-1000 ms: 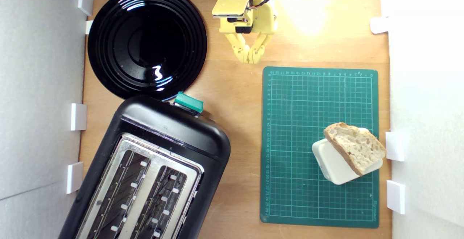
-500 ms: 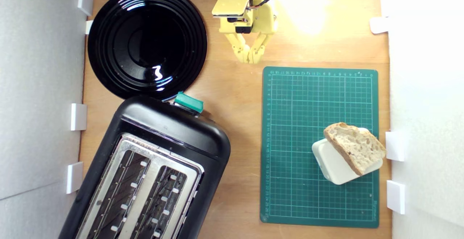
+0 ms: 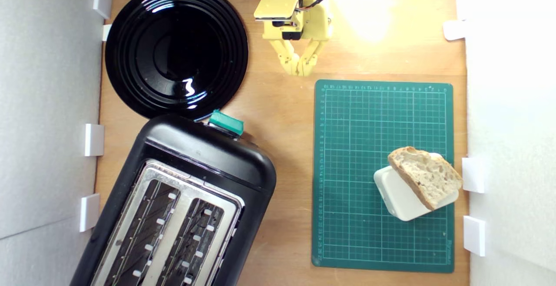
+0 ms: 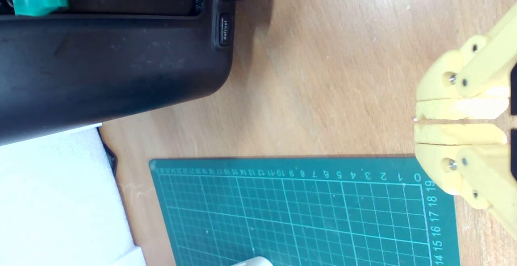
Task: Pick bread and place in toaster
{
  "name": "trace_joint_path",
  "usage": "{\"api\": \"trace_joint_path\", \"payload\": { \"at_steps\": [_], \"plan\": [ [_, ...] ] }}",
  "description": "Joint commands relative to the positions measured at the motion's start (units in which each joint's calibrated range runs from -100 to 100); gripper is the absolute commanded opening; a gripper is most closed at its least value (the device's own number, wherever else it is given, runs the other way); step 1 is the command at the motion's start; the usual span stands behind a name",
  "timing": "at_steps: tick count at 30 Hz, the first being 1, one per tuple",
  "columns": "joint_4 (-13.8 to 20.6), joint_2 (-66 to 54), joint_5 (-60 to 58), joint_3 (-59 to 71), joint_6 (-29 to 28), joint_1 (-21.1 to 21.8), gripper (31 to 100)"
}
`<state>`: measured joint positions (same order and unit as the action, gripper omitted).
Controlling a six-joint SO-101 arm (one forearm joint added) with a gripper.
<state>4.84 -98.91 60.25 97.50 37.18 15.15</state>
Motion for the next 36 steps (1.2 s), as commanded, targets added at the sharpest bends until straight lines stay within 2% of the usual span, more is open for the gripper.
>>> {"api": "trace_joint_path", "payload": {
  "at_steps": [1,36],
  "plan": [
    [0.0,-0.3,-0.2,0.3,-0.2,0.1,31.1],
    [0.0,-0.3,-0.2,0.3,-0.2,0.5,30.9]
  ]
}}
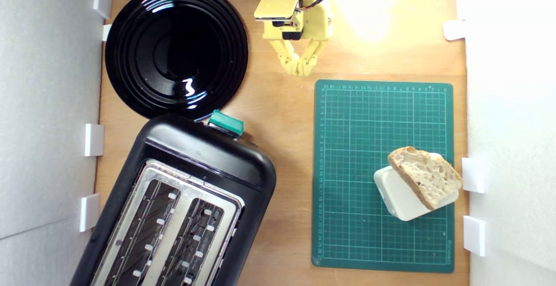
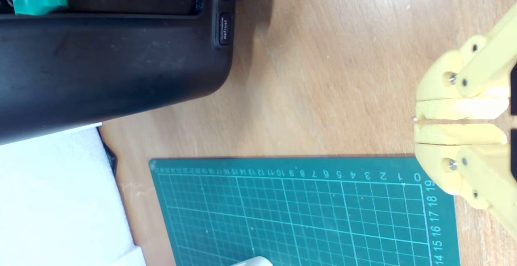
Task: Pick bread and place in toaster
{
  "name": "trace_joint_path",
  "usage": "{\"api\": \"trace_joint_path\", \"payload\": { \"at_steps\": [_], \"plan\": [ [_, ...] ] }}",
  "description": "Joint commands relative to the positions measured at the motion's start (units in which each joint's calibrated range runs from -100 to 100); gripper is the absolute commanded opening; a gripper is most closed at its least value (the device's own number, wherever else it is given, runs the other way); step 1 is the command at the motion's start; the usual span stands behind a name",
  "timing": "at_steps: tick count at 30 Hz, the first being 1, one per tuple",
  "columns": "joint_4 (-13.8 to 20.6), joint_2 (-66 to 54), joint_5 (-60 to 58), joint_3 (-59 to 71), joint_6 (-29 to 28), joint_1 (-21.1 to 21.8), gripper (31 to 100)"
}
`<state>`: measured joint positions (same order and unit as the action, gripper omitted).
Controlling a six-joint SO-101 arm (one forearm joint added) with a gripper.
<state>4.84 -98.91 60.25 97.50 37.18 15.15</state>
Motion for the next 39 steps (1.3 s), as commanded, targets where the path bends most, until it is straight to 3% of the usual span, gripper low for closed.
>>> {"api": "trace_joint_path", "payload": {
  "at_steps": [1,25,39],
  "plan": [
    [0.0,-0.3,-0.2,0.3,-0.2,0.5,30.9],
    [-0.1,-0.1,0.0,0.2,-0.3,0.1,30.9],
    [-0.1,6.7,-0.4,-1.1,-0.3,-0.1,31.3]
  ]
}}
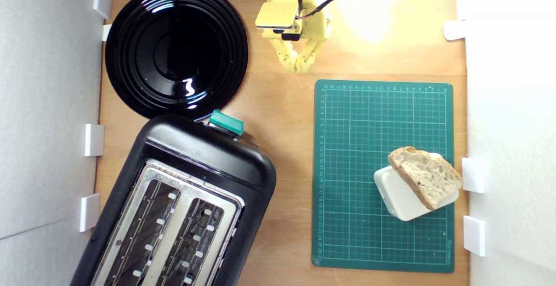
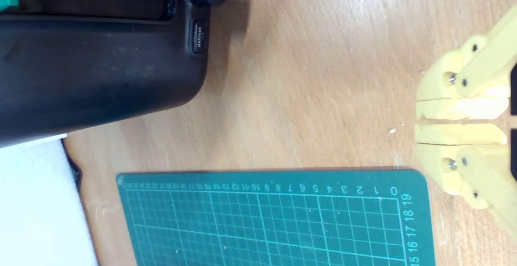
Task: Pick bread and place in toaster
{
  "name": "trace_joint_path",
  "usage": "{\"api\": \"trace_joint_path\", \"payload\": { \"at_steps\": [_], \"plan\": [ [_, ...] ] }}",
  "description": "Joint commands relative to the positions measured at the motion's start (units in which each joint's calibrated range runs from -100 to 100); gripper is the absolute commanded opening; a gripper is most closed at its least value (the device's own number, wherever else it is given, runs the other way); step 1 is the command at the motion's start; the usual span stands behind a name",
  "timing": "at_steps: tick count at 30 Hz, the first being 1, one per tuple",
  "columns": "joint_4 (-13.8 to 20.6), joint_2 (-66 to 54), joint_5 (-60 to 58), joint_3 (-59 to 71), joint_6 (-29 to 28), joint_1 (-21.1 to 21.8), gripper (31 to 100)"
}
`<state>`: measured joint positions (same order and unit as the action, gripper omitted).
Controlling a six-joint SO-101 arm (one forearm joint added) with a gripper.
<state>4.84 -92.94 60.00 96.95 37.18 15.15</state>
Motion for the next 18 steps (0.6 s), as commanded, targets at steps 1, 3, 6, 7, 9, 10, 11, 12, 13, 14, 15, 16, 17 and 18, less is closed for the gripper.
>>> {"api": "trace_joint_path", "payload": {
  "at_steps": [1,3,6,7,9,10,11,12,13,14,15,16,17,18],
  "plan": [
    [-0.3,0.9,-0.2,-0.7,-0.3,-0.1,31.3],
    [-1.8,1.2,-0.2,-1.1,-0.2,-0.2,31.3],
    [-3.9,2.4,-0.8,-2.6,0.1,-1.2,31.3],
    [-4.3,3.3,-2.1,-2.8,0.1,-1.4,31.3],
    [-4.4,5.8,-5.9,-3.5,0.1,-1.5,31.3],
    [-4.5,7.2,-7.9,-4.2,0.1,-1.8,31.3],
    [-4.6,8.6,-9.7,-5.1,0.1,-2.0,31.3],
    [-4.7,10.0,-11.5,-6.4,0.1,-2.1,31.3],
    [-4.7,11.5,-12.8,-7.5,0.0,-2.1,31.3],
    [-4.8,13.0,-14.3,-8.6,-0.1,-2.1,31.3],
    [-5.7,14.6,-15.6,-9.7,-0.2,-2.1,31.3],
    [-6.8,16.1,-17.1,-10.6,-0.1,-2.1,31.3],
    [-8.1,17.6,-18.7,-11.4,-0.1,-2.2,31.3],
    [-10.4,19.9,-21.9,-12.1,-0.2,-2.2,31.3]
  ]
}}
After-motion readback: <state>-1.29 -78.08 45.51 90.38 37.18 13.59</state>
